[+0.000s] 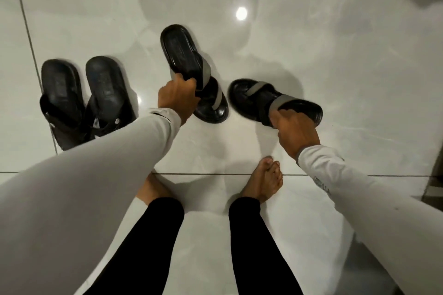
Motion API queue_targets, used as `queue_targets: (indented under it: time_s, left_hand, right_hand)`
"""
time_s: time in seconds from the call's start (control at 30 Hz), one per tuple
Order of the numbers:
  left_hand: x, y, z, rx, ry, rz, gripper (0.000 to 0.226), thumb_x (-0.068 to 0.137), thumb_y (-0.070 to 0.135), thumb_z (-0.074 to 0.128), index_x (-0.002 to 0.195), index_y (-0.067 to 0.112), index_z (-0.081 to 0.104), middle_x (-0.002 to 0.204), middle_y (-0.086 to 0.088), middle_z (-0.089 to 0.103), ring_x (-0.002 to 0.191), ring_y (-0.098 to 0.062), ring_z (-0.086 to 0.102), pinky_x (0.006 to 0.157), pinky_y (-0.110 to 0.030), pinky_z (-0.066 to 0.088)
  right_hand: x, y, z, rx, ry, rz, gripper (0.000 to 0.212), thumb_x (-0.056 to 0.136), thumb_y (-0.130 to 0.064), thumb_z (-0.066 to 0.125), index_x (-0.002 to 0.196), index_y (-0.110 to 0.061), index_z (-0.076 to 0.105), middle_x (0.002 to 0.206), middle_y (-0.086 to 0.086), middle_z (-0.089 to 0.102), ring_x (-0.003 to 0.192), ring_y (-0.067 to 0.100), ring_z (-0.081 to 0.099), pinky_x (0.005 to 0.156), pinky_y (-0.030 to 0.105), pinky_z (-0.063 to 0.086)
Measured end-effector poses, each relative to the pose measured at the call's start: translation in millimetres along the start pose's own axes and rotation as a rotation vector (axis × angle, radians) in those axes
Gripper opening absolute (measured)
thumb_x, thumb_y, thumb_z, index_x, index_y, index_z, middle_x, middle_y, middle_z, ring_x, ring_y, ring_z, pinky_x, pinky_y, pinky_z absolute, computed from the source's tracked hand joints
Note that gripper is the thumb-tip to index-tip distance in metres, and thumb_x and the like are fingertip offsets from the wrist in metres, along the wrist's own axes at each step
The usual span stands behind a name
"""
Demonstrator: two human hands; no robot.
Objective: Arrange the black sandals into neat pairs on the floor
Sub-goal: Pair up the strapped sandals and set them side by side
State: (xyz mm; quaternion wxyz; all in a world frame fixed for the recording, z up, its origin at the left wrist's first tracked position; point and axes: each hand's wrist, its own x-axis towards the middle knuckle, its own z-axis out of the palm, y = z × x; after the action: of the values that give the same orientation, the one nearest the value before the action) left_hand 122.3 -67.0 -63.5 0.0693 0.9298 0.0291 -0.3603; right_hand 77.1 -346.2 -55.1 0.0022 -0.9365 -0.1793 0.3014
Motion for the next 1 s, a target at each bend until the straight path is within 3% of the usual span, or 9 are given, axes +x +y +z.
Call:
queue_targets:
  time_s: [0.07, 0.23, 0.4, 0.53, 0.6, 0.7, 0.77, 0.87, 1.0]
  left_hand:
    - [-11, -6, 8, 0.017, 0.029, 0.028, 0.03, 0.09, 0.019, 0.063, 0.117, 0.006, 0.059, 0.12, -0.023, 0.056, 0.094, -0.046, 0.062, 0.075, -0.046, 0.051]
    - [-34, -28, 18, 0.137, 0.029, 0.13, 0.022, 0.089, 0.01, 0.061, 0.11, 0.004, 0.062, 0.109, -0.021, 0.058, 0.086, -0.043, 0.063, 0.067, -0.043, 0.046]
    - [-45, -26, 30, 0.087, 0.013, 0.069, 0.024, 0.093, 0.016, 0.057, 0.115, 0.006, 0.06, 0.105, -0.02, 0.062, 0.088, -0.044, 0.065, 0.064, -0.041, 0.041]
    - [-48, -12, 39, -0.015, 0.06, 0.034, 0.02, 0.095, 0.017, 0.051, 0.111, 0.008, 0.059, 0.104, -0.019, 0.064, 0.089, -0.044, 0.065, 0.067, -0.041, 0.044]
    - [-50, -7, 41, -0.079, 0.074, 0.018, 0.021, 0.095, 0.02, 0.05, 0.109, 0.009, 0.059, 0.104, -0.019, 0.065, 0.088, -0.043, 0.065, 0.071, -0.043, 0.05]
    - [-52, -2, 44, -0.161, 0.061, 0.03, 0.029, 0.094, 0.032, 0.055, 0.114, 0.011, 0.059, 0.106, -0.018, 0.066, 0.091, -0.04, 0.065, 0.078, -0.045, 0.055]
    - [-53, 0, 47, -0.241, 0.05, 0.064, 0.03, 0.094, 0.034, 0.057, 0.113, 0.011, 0.059, 0.107, -0.016, 0.067, 0.091, -0.038, 0.064, 0.079, -0.046, 0.056]
    - [-52, 2, 50, -0.447, 0.019, 0.111, 0.028, 0.094, 0.029, 0.058, 0.119, 0.017, 0.06, 0.113, -0.011, 0.068, 0.097, -0.031, 0.066, 0.085, -0.046, 0.057]
    - [-55, -7, 51, -0.566, -0.039, 0.162, 0.052, 0.093, 0.015, 0.058, 0.143, 0.025, 0.051, 0.115, -0.005, 0.071, 0.102, -0.024, 0.067, 0.094, -0.044, 0.055]
  right_hand:
    - [0, -5, -3, -0.117, -0.009, -0.173, 0.054, 0.044, 0.017, 0.084, 0.094, -0.001, 0.072, 0.064, 0.016, 0.069, 0.054, 0.036, 0.065, 0.05, 0.034, 0.052]
    - [12, 0, -14, -0.353, -0.071, -0.55, 0.042, 0.047, 0.011, 0.087, 0.083, -0.005, 0.076, 0.064, 0.012, 0.072, 0.061, 0.033, 0.067, 0.056, 0.035, 0.054]
    - [31, 4, -37, -0.42, -0.01, -0.715, 0.025, 0.054, 0.006, 0.085, 0.068, -0.012, 0.074, 0.066, 0.007, 0.072, 0.069, 0.031, 0.069, 0.062, 0.036, 0.056]
    - [33, -15, -46, -0.106, 0.137, -0.485, 0.022, 0.07, 0.009, 0.067, 0.088, -0.003, 0.068, 0.084, 0.02, 0.068, 0.077, 0.04, 0.065, 0.066, 0.044, 0.052]
    - [26, -26, -41, 0.166, 0.115, -0.153, 0.027, 0.077, 0.003, 0.069, 0.101, -0.005, 0.062, 0.106, 0.02, 0.064, 0.092, 0.043, 0.06, 0.078, 0.047, 0.05]
    - [12, -34, -22, 0.469, 0.054, 0.417, 0.056, 0.079, -0.029, 0.081, 0.124, -0.016, 0.051, 0.13, 0.014, 0.052, 0.115, 0.039, 0.055, 0.098, 0.049, 0.05]
    - [6, -36, -6, 0.679, -0.067, 0.613, 0.075, 0.077, -0.041, 0.083, 0.137, -0.023, 0.042, 0.138, 0.016, 0.048, 0.124, 0.04, 0.053, 0.106, 0.05, 0.048]
    - [4, -39, 7, 0.802, -0.126, 0.578, 0.082, 0.081, -0.037, 0.082, 0.148, -0.022, 0.038, 0.14, 0.016, 0.053, 0.128, 0.038, 0.054, 0.109, 0.045, 0.048]
    - [11, -45, 2, 0.742, -0.108, 0.473, 0.078, 0.086, -0.027, 0.078, 0.152, -0.019, 0.038, 0.144, 0.015, 0.055, 0.132, 0.036, 0.052, 0.113, 0.045, 0.045]
